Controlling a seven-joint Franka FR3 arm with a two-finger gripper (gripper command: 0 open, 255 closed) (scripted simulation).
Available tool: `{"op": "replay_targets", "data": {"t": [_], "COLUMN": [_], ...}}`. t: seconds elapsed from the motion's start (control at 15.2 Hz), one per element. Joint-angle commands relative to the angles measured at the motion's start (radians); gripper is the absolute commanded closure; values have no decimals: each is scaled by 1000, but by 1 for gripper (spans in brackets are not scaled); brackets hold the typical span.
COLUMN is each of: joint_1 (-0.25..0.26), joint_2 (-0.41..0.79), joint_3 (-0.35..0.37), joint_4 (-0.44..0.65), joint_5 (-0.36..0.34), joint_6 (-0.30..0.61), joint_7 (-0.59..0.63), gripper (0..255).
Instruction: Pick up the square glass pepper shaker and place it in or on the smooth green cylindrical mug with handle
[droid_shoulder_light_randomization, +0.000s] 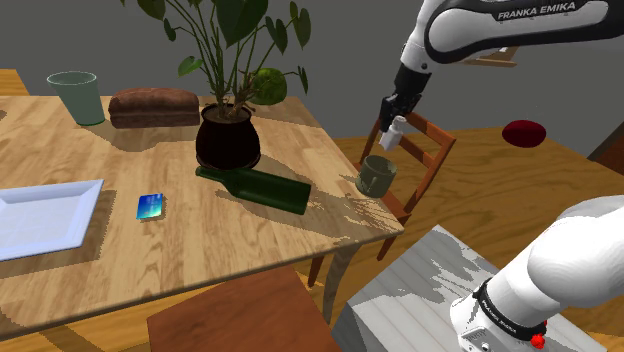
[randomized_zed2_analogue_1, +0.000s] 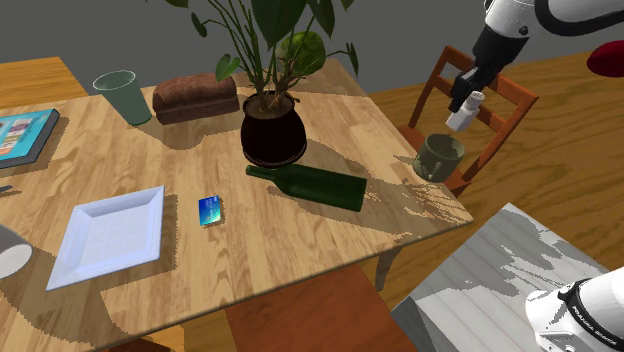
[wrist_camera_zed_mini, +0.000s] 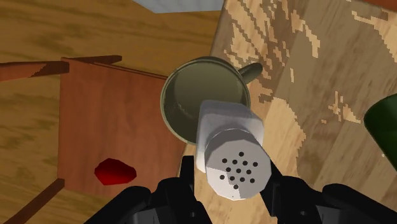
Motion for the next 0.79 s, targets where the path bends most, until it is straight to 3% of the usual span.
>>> {"op": "replay_targets", "data": {"t": [0.0,0.73], "joint_1": [0,-1], "joint_2": [3,44], "joint_3": [-1,2], "joint_4": [-25,-139], "joint_5": [-1,-4], "joint_6": [29,184], "joint_7": [-1,5], "gripper": [255,255]}}
